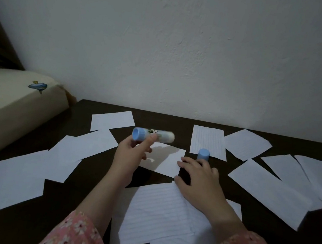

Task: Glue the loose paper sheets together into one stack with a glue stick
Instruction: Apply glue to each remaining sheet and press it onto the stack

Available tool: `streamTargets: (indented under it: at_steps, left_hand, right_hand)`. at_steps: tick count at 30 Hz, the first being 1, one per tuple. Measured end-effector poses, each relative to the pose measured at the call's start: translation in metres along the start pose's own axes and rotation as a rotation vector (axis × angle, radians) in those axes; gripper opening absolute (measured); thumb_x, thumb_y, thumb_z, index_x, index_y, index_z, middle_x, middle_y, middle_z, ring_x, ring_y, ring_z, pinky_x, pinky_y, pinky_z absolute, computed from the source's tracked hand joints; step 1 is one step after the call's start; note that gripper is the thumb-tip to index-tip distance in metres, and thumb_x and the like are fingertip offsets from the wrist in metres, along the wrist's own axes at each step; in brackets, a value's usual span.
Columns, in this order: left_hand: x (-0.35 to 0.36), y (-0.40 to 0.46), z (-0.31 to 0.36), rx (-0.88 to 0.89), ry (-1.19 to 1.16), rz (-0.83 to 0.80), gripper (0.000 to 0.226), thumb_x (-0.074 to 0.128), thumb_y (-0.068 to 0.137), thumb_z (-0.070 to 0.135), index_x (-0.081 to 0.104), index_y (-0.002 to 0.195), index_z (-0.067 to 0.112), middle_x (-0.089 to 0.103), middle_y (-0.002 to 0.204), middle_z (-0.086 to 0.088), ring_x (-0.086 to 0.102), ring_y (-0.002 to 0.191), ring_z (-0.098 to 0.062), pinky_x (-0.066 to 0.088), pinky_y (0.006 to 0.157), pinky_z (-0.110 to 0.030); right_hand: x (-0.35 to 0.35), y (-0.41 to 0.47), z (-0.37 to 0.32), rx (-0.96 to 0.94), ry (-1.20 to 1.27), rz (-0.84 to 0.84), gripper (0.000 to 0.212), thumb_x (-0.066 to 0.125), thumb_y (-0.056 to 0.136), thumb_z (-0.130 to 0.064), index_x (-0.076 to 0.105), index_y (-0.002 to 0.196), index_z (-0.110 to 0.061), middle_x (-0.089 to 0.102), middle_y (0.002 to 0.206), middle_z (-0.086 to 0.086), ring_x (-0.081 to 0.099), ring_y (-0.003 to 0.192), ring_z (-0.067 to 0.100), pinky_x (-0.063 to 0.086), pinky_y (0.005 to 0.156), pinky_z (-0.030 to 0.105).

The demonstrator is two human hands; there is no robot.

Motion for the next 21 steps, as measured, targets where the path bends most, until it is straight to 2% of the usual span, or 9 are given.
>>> streamTargets:
  at_steps: [3,6,11,18,21]
  left_hand:
    - [0.006,0.001,0.000,0.030,0.122,-0.014,0.020,0.056,0.090,0.043,0.058,0.101,0.026,0.067,0.096,-0.001,0.064,0.088,-0.017,0.053,0.083,-0.034]
    - [0.020,-0.008,0.010,0.179,0.372,-0.085,0.020,0.051,0.094,0.039,0.051,0.108,0.025,0.061,0.097,0.006,0.062,0.084,-0.011,0.051,0.074,-0.024]
    - [0.041,-0.017,0.015,0.333,0.581,-0.202,0.026,0.049,0.094,0.042,0.042,0.115,0.030,0.054,0.095,0.019,0.059,0.083,-0.003,0.045,0.065,-0.014]
    - [0.053,-0.021,0.014,0.370,0.658,-0.232,0.020,0.049,0.095,0.039,0.040,0.110,0.030,0.050,0.086,0.022,0.055,0.078,0.003,0.041,0.058,-0.008]
    - [0.056,-0.021,0.011,0.346,0.679,-0.268,0.017,0.049,0.096,0.038,0.042,0.108,0.029,0.052,0.086,0.020,0.056,0.079,0.002,0.041,0.059,-0.012]
  right_hand:
    - [0.001,-0.001,0.000,0.006,0.002,0.000,0.047,0.044,0.096,-0.046,0.039,0.142,-0.037,0.028,0.153,-0.018,0.017,0.141,0.012,0.016,0.114,0.042]
    - [0.003,-0.001,0.000,-0.008,-0.006,0.004,0.043,0.038,0.099,-0.040,0.039,0.142,-0.036,0.026,0.154,-0.017,0.017,0.141,0.012,0.017,0.113,0.040]
    - [0.003,-0.001,-0.001,-0.012,0.007,-0.003,0.041,0.040,0.098,-0.039,0.041,0.139,-0.034,0.025,0.153,-0.016,0.015,0.141,0.013,0.015,0.113,0.041]
    - [0.000,-0.004,-0.003,-0.044,0.028,0.031,0.041,0.041,0.097,-0.039,0.041,0.138,-0.032,0.028,0.152,-0.015,0.018,0.140,0.013,0.017,0.112,0.040]
    - [0.000,-0.004,-0.002,-0.034,0.039,0.022,0.041,0.042,0.096,-0.039,0.042,0.137,-0.033,0.029,0.151,-0.015,0.018,0.140,0.013,0.018,0.113,0.042]
Point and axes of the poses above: each hand's wrist, its own y-axis towards the middle knuckle, its own x-axis out of the palm, z = x × y, the point moved 8 cm from there along y, towards the middle knuckle
